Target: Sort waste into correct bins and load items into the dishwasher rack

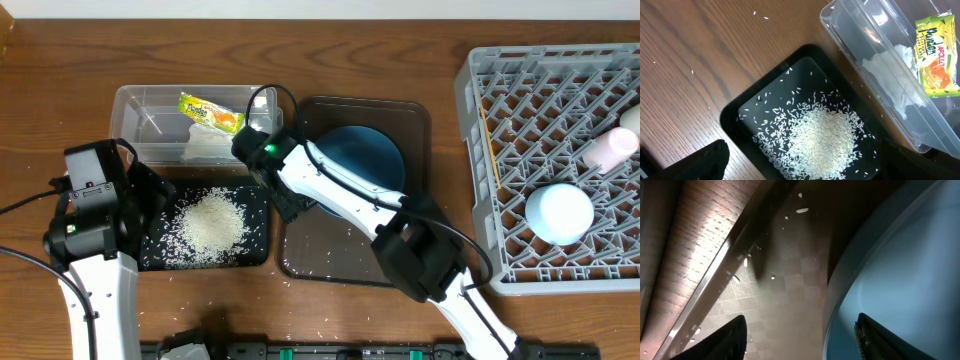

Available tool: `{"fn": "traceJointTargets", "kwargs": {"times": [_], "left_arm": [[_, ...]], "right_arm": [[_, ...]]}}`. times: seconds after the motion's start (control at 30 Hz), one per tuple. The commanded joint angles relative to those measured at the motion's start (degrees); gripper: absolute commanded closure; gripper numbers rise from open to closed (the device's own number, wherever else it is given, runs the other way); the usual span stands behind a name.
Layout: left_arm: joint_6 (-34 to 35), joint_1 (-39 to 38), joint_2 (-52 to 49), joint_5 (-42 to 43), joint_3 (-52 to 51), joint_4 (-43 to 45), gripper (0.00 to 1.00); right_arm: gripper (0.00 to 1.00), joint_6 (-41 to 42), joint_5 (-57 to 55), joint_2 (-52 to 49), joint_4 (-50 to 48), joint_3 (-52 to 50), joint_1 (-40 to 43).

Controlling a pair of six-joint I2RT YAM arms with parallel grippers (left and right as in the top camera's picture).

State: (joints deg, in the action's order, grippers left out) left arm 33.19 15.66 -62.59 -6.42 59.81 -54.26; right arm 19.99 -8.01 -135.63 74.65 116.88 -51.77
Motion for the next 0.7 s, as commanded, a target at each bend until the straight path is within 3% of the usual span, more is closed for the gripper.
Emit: {"fn": "traceJointTargets", "kwargs": {"times": [0.0, 0.03, 0.1, 0.13, 0.4, 0.47, 0.5, 0.53, 0.67], "left_arm": [[-0.11, 0.17, -0.11, -0.94, 0.42, -0.35, 0.04], [-0.11, 0.17, -0.11, -0.94, 0.42, -0.35, 0.04], [-0.11, 0.17, -0.11, -0.94, 0.42, -0.35, 0.03], [-0.11, 0.17, -0.11, -0.94, 0.42, -0.35, 0.04], [-0.11, 0.17, -0.11, -0.94, 0.42, -0.35, 0.04], [-0.11, 0.17, -0.11, -0.94, 0.42, -0.35, 0.04], [-0.11, 0.17, -0.11, -0.94, 0.42, -0.35, 0.04], [-0.11, 0.17, -0.11, -0.94, 0.42, -0.35, 0.04], [-0.11, 0.17, -0.11, -0.94, 0.42, -0.35, 0.04]], "right_arm": [[0.32, 1.03, -1.22, -0.42, -0.07, -0.44, -0.33], [0.37, 1.03, -1.22, -0.42, -0.04, -0.44, -0.33], [0.59, 1.01, -1.29, -0.22, 0.79, -0.37, -0.33], [0.64, 1.44, -1.53, 0.15, 1.38, -0.24, -0.33], [0.60, 4.42, -2.78, 9.73, 2.51, -0.09, 2.91], [0.52, 4.44, -3.69, 13.18, 2.49, -0.09, 4.33], [0.13, 4.44, -4.26, 14.99, 2.47, -0.09, 5.11], [0.01, 4.44, -4.74, 16.35, 2.49, -0.09, 5.86], [0.01, 4.42, -6.25, 21.11, 3.78, -0.09, 10.29]]}}
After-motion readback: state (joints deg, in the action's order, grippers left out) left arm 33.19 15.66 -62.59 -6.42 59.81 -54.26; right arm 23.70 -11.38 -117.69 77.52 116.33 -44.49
